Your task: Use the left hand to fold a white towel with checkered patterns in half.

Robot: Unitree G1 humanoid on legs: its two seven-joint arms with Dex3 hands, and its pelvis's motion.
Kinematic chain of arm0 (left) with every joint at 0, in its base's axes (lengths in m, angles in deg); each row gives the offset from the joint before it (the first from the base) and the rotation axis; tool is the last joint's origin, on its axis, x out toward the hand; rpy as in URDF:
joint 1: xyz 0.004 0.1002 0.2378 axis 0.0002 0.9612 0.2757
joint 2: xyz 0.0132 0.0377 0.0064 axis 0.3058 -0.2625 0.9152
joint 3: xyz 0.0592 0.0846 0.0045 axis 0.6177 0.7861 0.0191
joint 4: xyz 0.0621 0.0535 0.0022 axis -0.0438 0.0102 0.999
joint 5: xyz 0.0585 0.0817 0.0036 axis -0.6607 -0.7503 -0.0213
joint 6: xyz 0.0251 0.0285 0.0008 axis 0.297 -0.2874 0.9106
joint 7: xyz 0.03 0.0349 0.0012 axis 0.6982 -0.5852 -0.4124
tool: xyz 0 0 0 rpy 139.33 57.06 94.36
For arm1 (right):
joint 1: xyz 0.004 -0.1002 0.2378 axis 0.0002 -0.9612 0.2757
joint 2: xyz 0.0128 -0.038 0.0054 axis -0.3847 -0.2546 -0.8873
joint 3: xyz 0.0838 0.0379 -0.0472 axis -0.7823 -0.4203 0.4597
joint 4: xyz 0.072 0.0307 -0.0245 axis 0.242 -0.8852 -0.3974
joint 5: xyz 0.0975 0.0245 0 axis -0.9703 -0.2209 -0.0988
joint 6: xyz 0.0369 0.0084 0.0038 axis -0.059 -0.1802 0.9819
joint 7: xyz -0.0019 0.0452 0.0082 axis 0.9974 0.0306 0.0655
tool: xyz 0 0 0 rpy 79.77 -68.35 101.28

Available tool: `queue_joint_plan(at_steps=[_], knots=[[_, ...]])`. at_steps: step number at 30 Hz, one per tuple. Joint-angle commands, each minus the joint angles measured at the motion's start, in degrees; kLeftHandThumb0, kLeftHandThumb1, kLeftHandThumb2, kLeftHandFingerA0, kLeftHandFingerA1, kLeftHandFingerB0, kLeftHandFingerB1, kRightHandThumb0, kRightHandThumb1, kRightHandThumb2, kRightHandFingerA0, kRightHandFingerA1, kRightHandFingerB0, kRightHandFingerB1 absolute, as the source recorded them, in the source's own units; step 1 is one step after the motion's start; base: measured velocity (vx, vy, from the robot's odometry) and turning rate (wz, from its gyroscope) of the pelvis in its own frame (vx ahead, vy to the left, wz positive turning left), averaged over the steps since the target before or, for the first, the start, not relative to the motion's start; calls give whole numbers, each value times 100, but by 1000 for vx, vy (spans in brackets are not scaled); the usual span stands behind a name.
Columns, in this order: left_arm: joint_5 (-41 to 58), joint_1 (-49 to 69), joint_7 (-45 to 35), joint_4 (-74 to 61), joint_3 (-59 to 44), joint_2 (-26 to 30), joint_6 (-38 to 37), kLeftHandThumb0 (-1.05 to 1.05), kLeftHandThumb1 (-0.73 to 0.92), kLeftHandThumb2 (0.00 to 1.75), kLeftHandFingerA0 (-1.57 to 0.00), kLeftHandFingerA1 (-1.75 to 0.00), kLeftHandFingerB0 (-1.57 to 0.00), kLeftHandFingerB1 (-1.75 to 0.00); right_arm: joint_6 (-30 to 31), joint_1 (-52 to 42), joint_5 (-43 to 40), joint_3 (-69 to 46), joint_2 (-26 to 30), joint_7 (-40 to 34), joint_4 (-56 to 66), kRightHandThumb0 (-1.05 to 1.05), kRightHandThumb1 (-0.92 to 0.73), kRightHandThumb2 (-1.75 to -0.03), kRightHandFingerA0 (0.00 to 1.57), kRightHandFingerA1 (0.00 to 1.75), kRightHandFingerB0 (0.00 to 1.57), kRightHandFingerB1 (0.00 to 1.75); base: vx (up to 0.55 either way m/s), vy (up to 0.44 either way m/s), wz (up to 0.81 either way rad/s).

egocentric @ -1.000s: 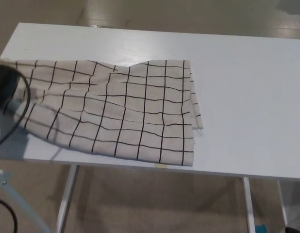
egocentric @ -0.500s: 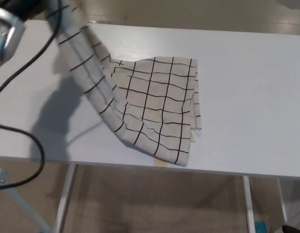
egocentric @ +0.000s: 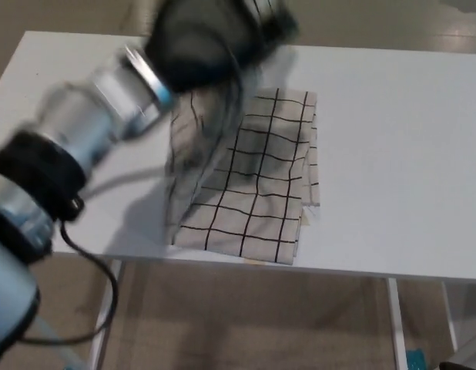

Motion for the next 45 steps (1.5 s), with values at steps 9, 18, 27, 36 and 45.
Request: queue_joint_plan(at_steps=[9,18,27,36,45], knots=[[463,1661,-3818,-730,604,-360,-35,-62,55,58,-33,-36,-35,-32,145,-105,-106,26,94,128,206,-45,-63,-59,61,47,65,48,0,0,0],[1729,1848,-6033,-1784,-13,-558,977,-89,57,58,0,0,0,-15,40,-151,82,53,182,24,136,-45,-63,-59,61,47,66,48,0,0,0],[2485,1644,-6302,-2367,-565,-597,1073,-89,52,65,0,-2,0,0,-57,-113,119,43,164,-59,3,-45,-63,-59,64,49,67,48,0,0,0],[4602,1296,-7052,-3607,-1817,-649,1835,-82,45,87,0,0,0,-12,-129,-175,253,96,97,-208,33,-44,-63,-59,65,50,67,49,0,0,0],[6446,1019,-7614,-5002,-3544,459,2284,-85,47,90,0,0,0,-10,-142,-130,66,54,75,-43,-136,-44,-61,-59,62,50,68,49,0,0,0]])
